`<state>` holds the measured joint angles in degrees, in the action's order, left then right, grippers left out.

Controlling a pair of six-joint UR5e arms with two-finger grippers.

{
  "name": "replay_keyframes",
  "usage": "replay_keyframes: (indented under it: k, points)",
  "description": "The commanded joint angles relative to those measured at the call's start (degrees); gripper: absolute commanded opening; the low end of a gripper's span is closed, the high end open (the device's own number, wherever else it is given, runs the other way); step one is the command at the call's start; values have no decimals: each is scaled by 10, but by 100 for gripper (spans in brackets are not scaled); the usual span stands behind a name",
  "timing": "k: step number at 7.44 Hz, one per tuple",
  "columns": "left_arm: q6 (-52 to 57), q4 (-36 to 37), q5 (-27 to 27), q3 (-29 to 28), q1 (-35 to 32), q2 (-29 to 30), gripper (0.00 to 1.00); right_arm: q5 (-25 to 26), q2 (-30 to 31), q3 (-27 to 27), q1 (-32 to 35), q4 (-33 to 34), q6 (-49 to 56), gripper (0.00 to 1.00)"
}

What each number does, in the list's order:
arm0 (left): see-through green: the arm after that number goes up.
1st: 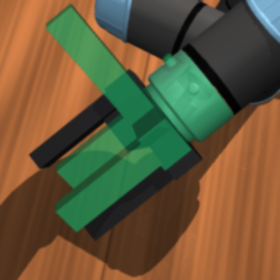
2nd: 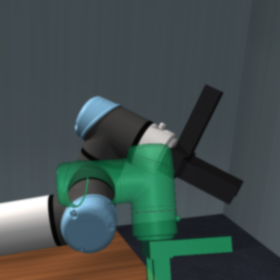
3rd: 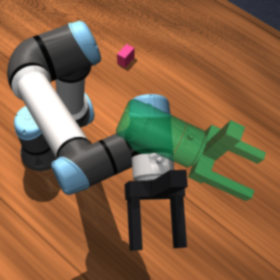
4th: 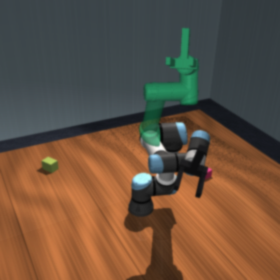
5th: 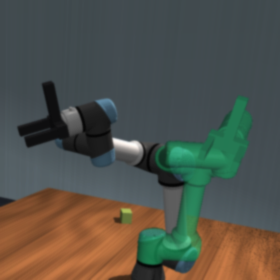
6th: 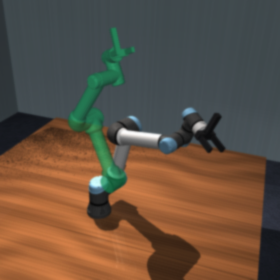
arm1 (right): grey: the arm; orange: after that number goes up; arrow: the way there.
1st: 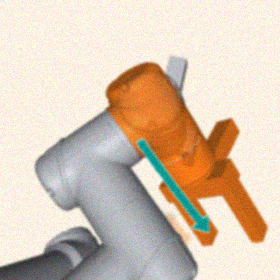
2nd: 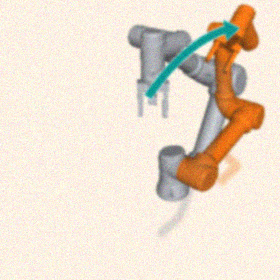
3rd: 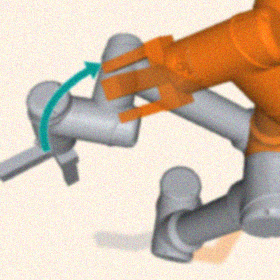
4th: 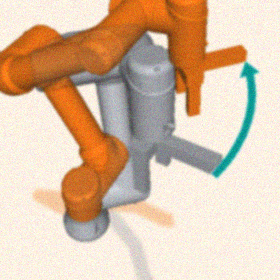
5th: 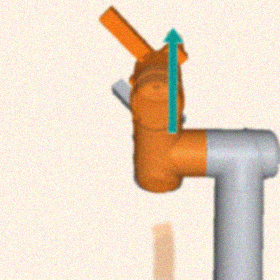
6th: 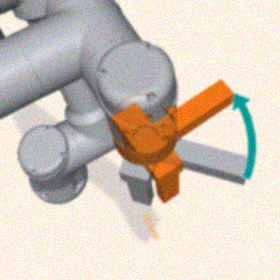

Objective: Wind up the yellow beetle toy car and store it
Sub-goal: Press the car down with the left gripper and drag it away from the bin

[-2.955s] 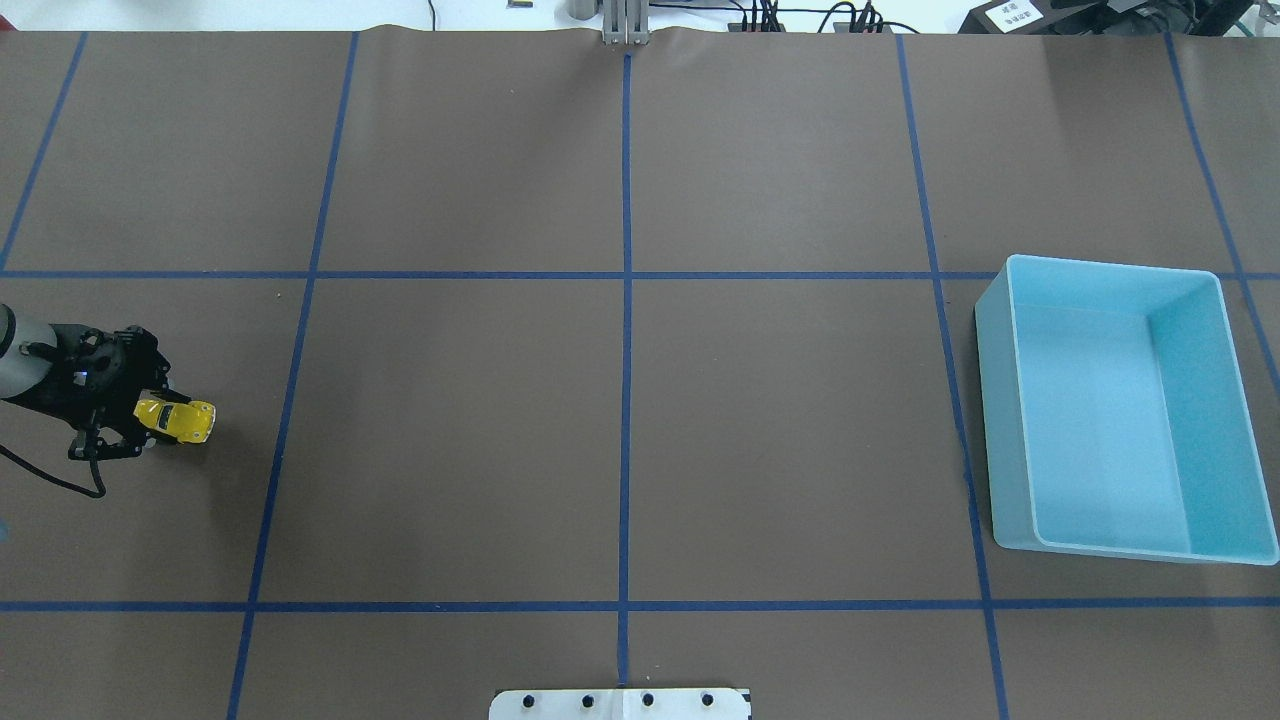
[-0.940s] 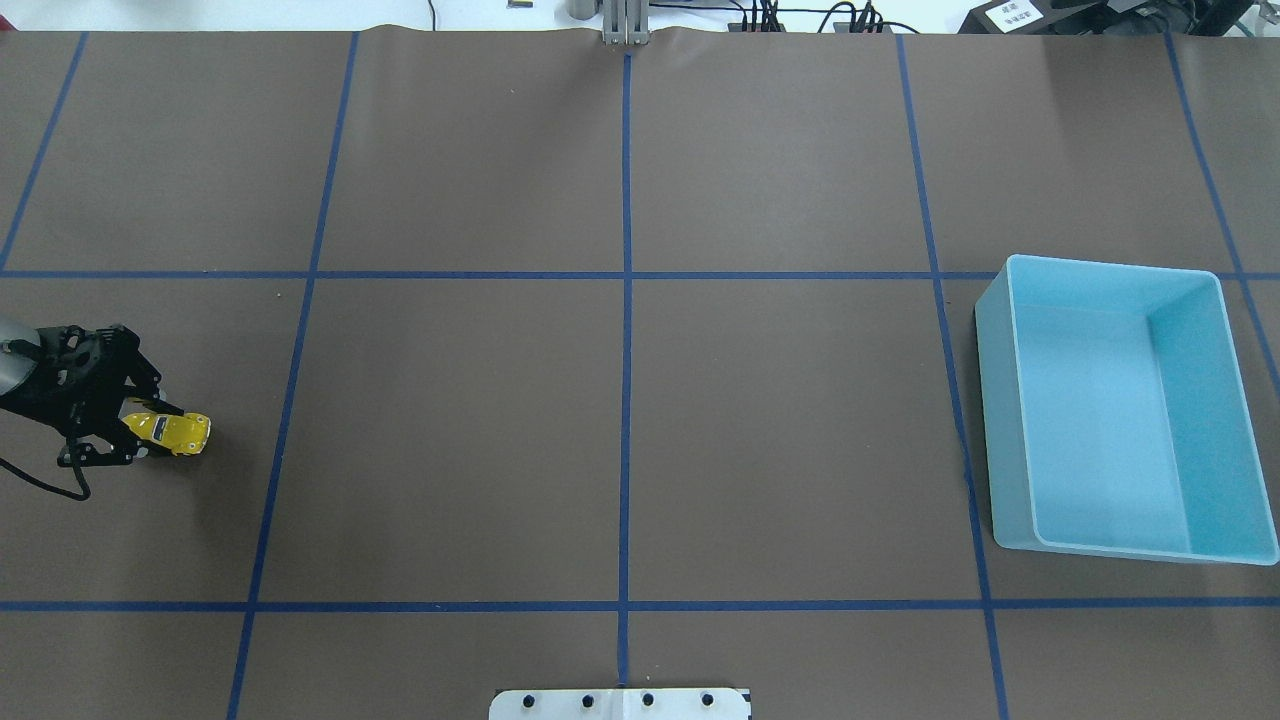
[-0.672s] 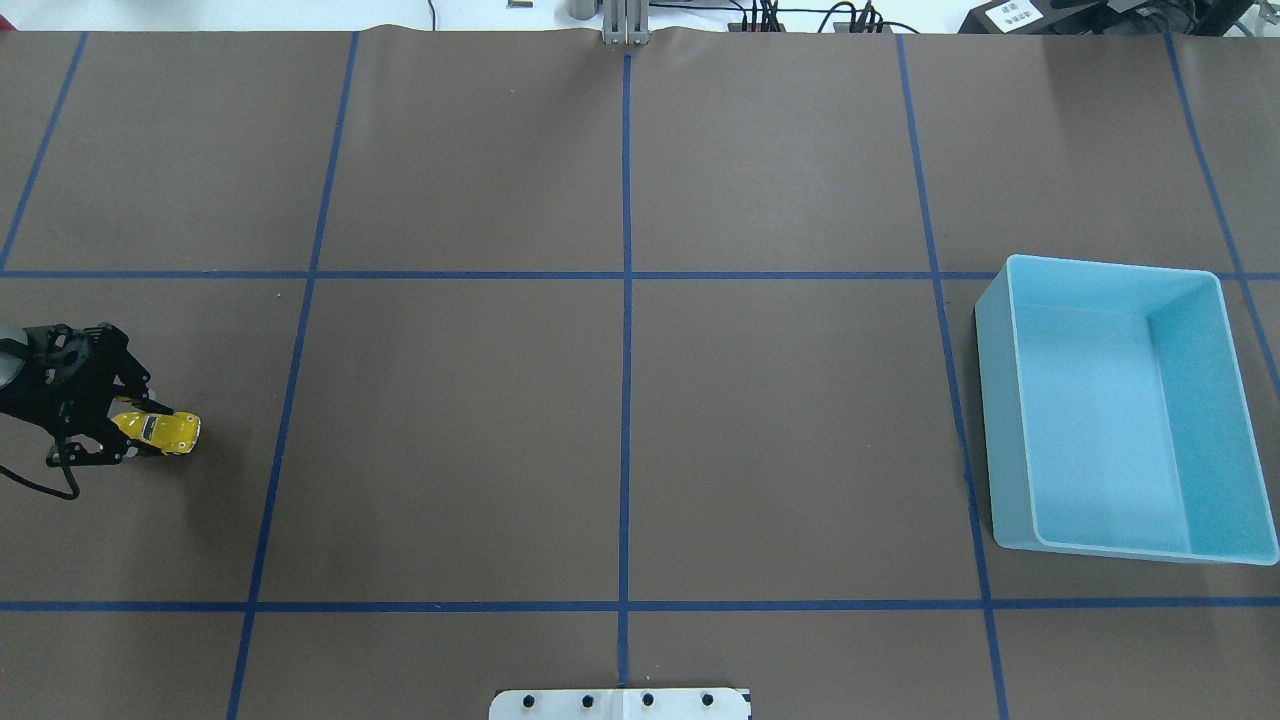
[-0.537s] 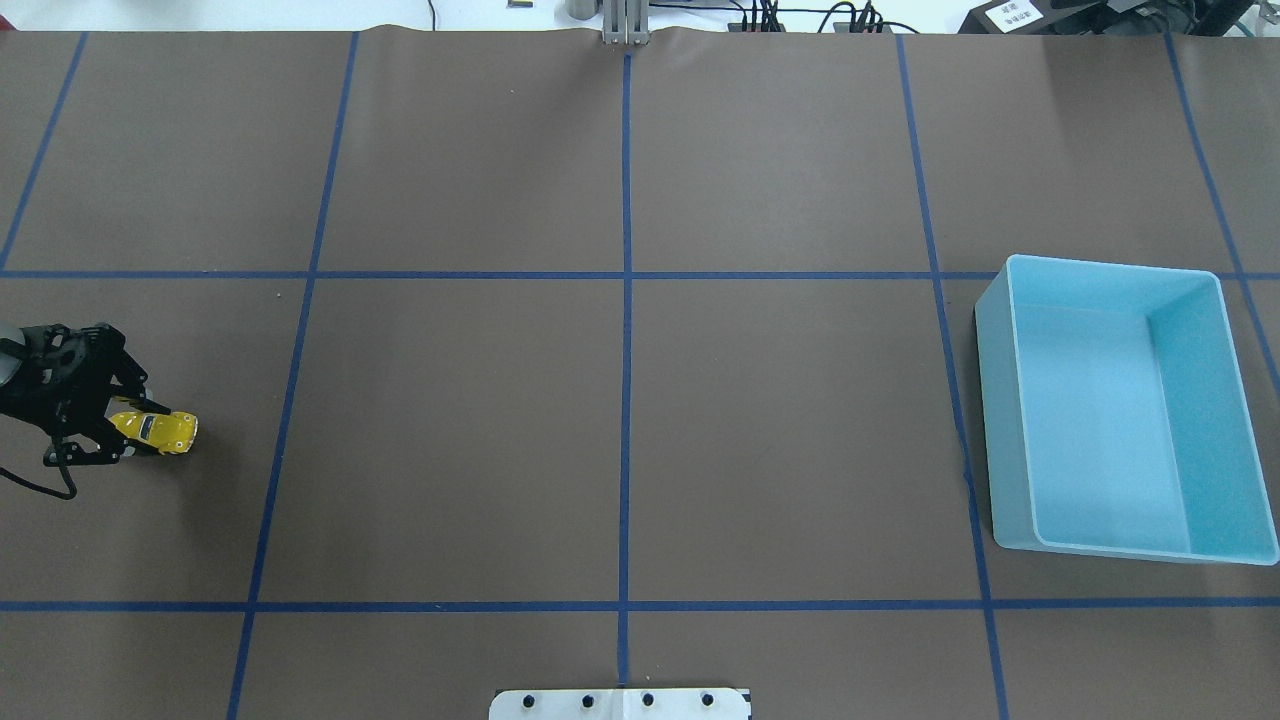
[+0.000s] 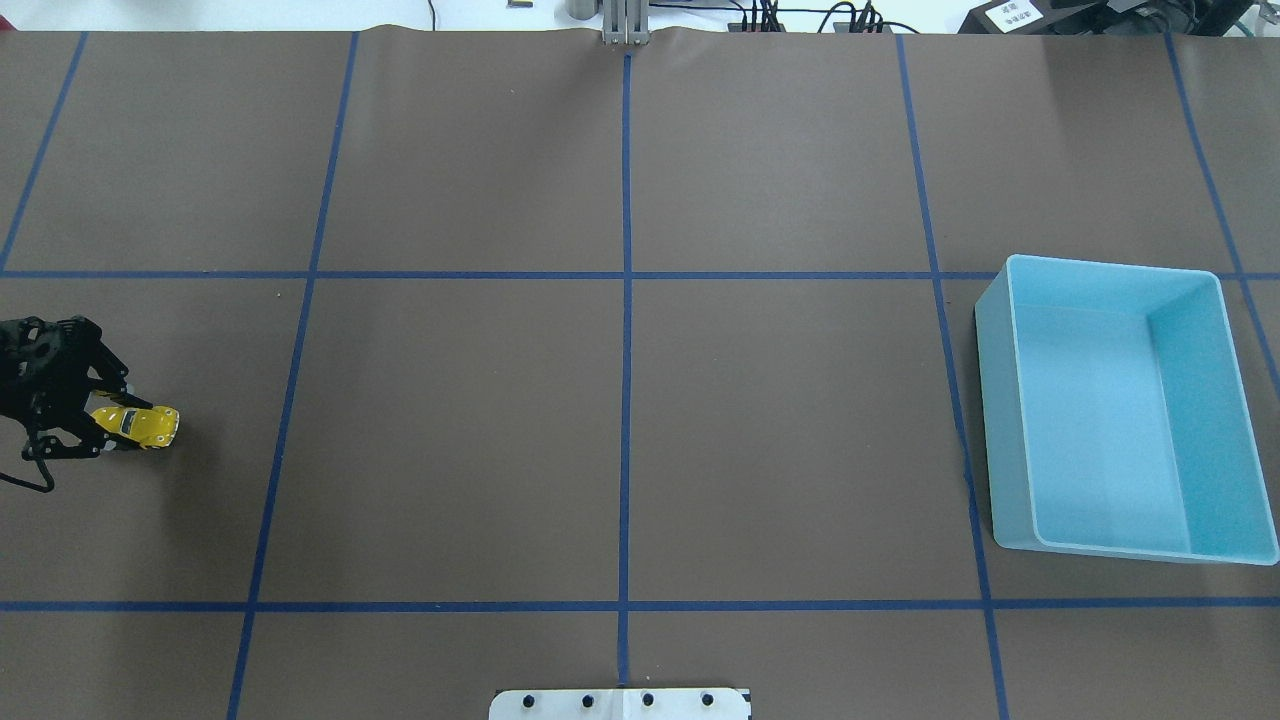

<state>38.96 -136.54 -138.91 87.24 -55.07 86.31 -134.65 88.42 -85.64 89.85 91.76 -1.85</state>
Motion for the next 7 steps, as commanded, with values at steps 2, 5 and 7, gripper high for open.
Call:
replay_keyframes:
  k: [2, 5, 7]
  points:
    - [41, -2, -7, -27, -17, 0, 0, 0, 0, -1, 0, 0, 1, 100]
    - [98, -2, -18, -62, -49, -1, 0, 0, 0, -1, -2, 0, 1, 100]
    - [138, -2, -22, -88, -69, 0, 0, 0, 0, -2, -2, 0, 1, 100]
